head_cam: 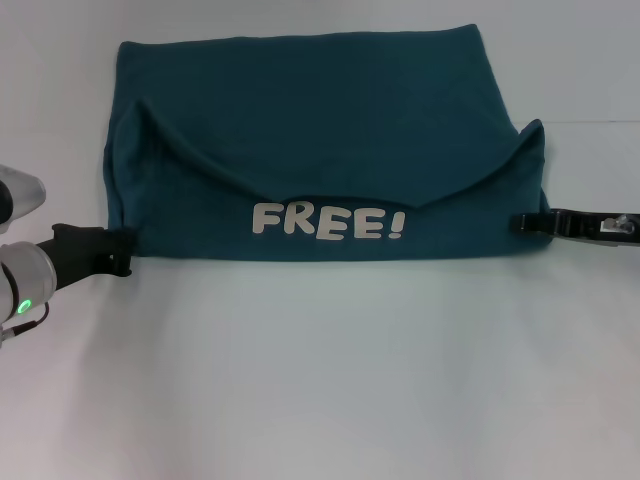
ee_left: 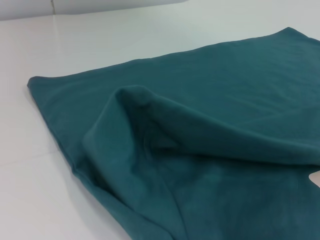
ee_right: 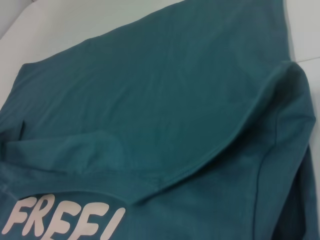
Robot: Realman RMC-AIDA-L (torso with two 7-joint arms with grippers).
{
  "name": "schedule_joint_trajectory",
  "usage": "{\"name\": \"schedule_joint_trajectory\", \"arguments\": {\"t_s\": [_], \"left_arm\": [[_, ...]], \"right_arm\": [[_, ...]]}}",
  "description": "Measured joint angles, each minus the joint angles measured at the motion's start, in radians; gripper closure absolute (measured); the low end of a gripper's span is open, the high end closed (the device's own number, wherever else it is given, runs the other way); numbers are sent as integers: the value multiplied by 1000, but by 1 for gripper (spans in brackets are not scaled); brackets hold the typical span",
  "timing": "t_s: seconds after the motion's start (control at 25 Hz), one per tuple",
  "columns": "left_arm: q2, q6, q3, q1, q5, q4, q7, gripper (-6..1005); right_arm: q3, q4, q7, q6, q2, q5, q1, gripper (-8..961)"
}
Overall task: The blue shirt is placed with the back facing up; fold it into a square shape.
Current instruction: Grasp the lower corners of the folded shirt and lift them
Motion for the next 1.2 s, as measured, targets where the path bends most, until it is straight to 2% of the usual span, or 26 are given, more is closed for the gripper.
{"name": "schedule_joint_trajectory", "arguments": {"t_s": [0.2, 0.32, 0.52, 0.6, 0.8, 0.96, 1.2], "left_arm": [[0, 0, 0, 0, 1, 0, 0, 964], [0, 1, 0, 0, 1, 0, 0, 961], [0, 8, 0, 1, 2, 1, -7, 956], [0, 30, -6, 3, 12, 7, -25, 955], [-2, 129, -2, 36, 70, 85, -121, 950], [-2, 271, -5, 70, 78, 160, -196, 946], [0, 433, -14, 114, 80, 255, -309, 940]], "right_arm": [[-6, 0, 0, 1, 3, -1, 0, 405], [-14, -5, -4, -3, 5, -1, -7, 488], [-10, -20, -23, -17, 8, 6, -23, 719], [-6, -26, -36, -25, 8, 7, -29, 757], [-3, -32, -58, -50, -3, 8, -36, 851], [-2, -88, -71, -104, -6, 9, -52, 926], [-3, -191, -84, -230, -10, 5, -95, 943]]}}
